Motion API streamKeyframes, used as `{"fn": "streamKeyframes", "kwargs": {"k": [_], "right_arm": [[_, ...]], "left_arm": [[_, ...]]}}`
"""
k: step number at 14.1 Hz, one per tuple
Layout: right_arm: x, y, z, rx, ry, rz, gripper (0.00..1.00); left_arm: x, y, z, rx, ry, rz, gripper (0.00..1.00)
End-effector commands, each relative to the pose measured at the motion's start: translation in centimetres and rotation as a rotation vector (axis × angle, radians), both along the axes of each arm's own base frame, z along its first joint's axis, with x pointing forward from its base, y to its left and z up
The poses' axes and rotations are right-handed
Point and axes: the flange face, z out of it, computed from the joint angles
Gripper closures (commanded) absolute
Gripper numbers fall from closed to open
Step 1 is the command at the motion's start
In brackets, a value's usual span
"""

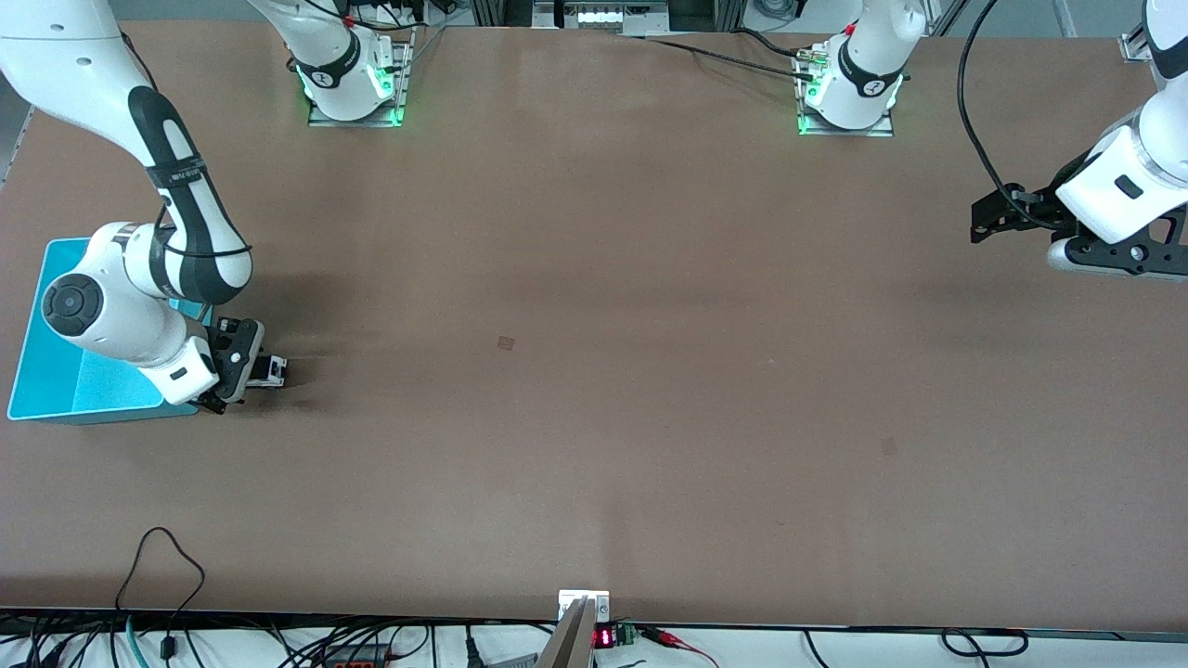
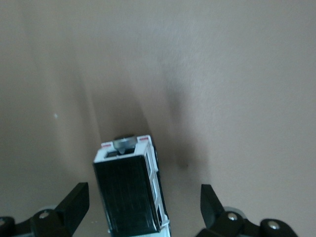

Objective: Wind and store white jeep toy
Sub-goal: 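Close the right gripper on the jeep and lift it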

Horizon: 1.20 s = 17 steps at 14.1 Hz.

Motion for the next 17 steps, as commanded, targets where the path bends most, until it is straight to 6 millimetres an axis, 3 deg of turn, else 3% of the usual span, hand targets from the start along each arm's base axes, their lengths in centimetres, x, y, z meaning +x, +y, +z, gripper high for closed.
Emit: {"fn": "streamKeyframes", "kwargs": {"k": [1,4,6,8,12,15,17], "right_arm": [[-0.6,-0.9,-0.8,0.002,-0.017,0.027,0.0],[-1.0,-1.2,-1.4,0.004,-0.014,0.019,0.0],[-1.2,-1.1,-1.6,0.006,0.008,0.023,0.69],[-1.5,-1.1,-1.9,0.013,0.035,0.013,0.98],[-0.7,-0.7,-0.8,0.011,0.012,0.015,1.0],[0.3,-0.4,1.3,0.011,-0.029,0.02,1.0],[1.0,0.5,3.9,0.013,-0.073,0.033,1.0]], "left_arm": [[-0.5,-0.2,0.6,-0.016,-0.013,-0.003,0.0],[-0.5,-0.7,0.6,-0.016,-0.013,-0.012,0.0],[-0.6,-0.8,0.6,-0.014,-0.01,-0.014,0.0],[-0.6,-0.7,0.7,-0.014,-0.012,-0.012,0.0],[-0.6,-0.8,0.7,-0.014,-0.012,-0.015,0.0],[-0.6,-1.0,0.7,-0.014,-0.01,-0.017,0.0],[-0.6,-1.0,0.7,-0.014,-0.01,-0.017,0.0]]}}
